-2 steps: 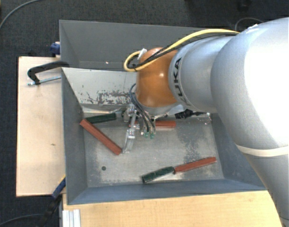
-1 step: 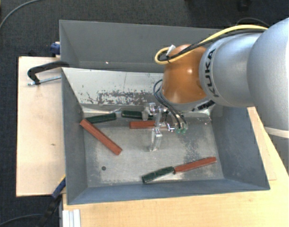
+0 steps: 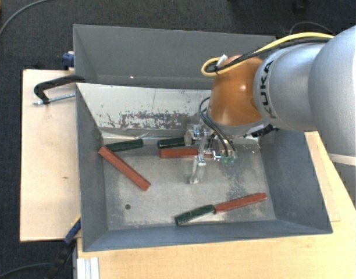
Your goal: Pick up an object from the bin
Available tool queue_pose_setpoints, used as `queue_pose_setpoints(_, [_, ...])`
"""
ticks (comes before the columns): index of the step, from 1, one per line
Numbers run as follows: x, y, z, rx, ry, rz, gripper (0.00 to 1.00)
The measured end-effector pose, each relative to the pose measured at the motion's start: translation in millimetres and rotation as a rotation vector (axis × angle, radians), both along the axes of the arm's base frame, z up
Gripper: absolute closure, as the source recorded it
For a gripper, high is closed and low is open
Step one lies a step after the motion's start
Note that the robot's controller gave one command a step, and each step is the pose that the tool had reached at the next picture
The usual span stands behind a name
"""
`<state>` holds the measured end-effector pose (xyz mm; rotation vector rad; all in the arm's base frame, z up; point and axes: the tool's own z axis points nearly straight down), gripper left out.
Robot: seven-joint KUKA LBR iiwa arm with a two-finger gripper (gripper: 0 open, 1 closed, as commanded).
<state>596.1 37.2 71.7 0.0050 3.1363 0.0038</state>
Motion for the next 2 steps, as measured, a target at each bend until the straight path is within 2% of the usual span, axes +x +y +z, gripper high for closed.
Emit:
queue_pose_setpoints(1, [2.4,0.4,3.1,0.0,-0.008,0.001,1.0])
queue_pose_setpoints(2, [-9.2,7.0,147.3,-0.001,-0.01,0.083,1.0])
